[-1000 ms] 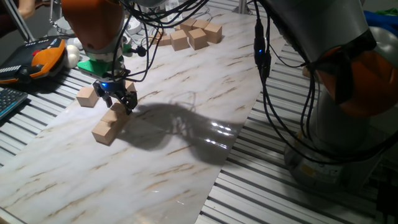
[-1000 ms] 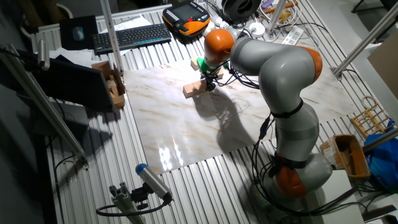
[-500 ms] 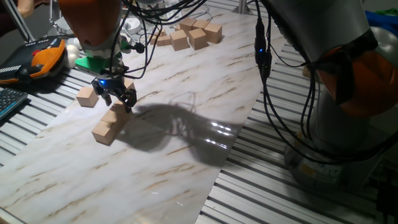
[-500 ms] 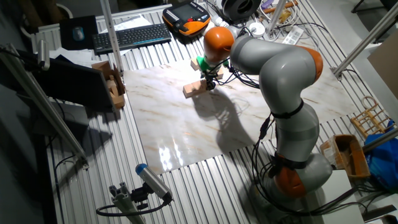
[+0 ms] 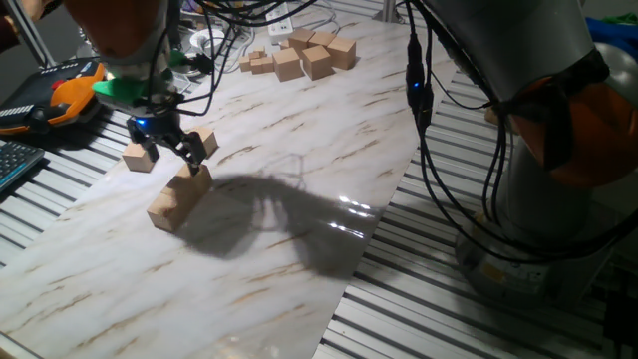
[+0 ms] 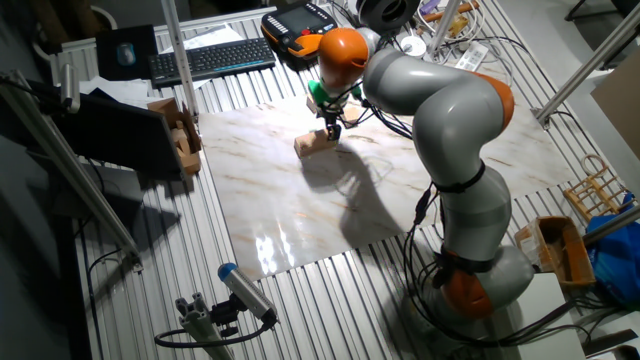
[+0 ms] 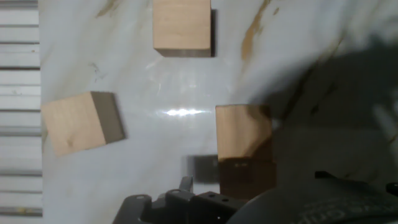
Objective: Stack the blocks into a pyramid shape
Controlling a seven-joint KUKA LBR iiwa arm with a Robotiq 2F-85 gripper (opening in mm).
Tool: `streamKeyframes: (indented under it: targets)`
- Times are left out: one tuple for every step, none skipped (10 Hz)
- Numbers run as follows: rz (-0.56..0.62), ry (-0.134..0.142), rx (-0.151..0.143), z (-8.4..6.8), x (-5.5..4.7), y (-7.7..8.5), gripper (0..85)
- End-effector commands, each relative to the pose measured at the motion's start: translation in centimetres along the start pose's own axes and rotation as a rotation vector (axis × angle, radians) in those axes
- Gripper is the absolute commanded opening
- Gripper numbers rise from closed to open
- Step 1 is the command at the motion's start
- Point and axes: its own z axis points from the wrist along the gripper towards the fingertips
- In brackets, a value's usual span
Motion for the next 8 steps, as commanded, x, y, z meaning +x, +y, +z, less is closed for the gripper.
streamKeyframes:
  targets:
    - [-0.010,-0.011,-0.007,-0.4,0.5,-0.1,85.0]
    - [-0.041,0.006,-0.002,-0.7,0.9,-0.3,85.0]
    - [-0.069,0.026,0.024,-0.6,1.2,-0.2,85.0]
    - [-0.082,0.024,0.062,-0.4,1.3,-0.2,85.0]
    - [-0.093,0.029,0.085,-0.4,1.3,-0.2,85.0]
    - [-0.102,0.021,0.087,-0.3,1.2,-0.2,85.0]
    - [-0.096,0.002,0.077,-0.1,1.2,-0.2,85.0]
    - [-0.093,0.012,0.060,0.3,1.1,-0.5,85.0]
